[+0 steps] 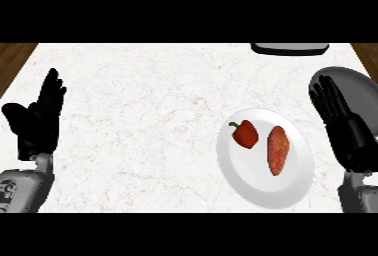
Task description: Pick the sweet potato from the plate and place it in the pan
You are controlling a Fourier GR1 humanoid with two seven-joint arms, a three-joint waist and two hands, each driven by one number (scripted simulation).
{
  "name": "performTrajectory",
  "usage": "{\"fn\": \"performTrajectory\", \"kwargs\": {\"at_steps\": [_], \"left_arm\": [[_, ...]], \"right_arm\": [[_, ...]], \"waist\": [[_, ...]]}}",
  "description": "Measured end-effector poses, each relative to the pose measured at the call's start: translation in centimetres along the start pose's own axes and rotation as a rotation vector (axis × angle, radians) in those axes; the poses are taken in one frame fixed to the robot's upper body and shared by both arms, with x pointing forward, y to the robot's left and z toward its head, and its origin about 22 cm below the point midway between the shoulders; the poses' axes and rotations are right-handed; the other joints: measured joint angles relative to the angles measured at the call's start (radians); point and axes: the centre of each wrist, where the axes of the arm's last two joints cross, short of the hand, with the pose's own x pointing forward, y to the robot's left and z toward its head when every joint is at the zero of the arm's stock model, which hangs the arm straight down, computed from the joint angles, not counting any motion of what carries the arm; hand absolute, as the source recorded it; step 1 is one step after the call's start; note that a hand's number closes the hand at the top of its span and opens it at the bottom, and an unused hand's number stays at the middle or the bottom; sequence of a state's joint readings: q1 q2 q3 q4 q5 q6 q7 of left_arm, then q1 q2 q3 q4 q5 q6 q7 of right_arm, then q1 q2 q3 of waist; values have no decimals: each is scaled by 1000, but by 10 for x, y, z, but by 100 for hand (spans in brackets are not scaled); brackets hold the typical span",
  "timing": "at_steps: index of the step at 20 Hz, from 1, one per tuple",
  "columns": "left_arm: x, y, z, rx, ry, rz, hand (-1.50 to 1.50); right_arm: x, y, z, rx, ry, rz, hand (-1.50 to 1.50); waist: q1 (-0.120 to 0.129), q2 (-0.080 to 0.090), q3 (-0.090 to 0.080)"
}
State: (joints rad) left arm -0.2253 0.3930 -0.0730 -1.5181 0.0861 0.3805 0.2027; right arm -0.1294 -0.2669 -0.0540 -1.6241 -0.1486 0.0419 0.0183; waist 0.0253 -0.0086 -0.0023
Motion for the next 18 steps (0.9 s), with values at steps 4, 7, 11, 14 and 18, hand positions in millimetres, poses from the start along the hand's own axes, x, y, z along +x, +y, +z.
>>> {"fn": "performTrajectory", "kwargs": {"at_steps": [4,7,11,14,18], "left_arm": [[-31,-7,20,-4,111,85,0],[-57,-21,42,-34,241,181,0],[-78,-30,61,-50,343,256,0],[-87,-32,72,-56,354,286,0],[-89,-33,77,-65,340,308,0]], "right_arm": [[-2,2,7,-107,56,-49,150],[-12,1,17,-198,125,-24,150],[-23,12,44,-396,136,168,-150],[-28,44,66,-484,109,268,-150],[-34,78,93,-582,133,417,-150]], "waist": [[-15,4,1],[-19,6,-1],[-42,2,-5],[-44,-2,-4],[-40,0,-1]]}}
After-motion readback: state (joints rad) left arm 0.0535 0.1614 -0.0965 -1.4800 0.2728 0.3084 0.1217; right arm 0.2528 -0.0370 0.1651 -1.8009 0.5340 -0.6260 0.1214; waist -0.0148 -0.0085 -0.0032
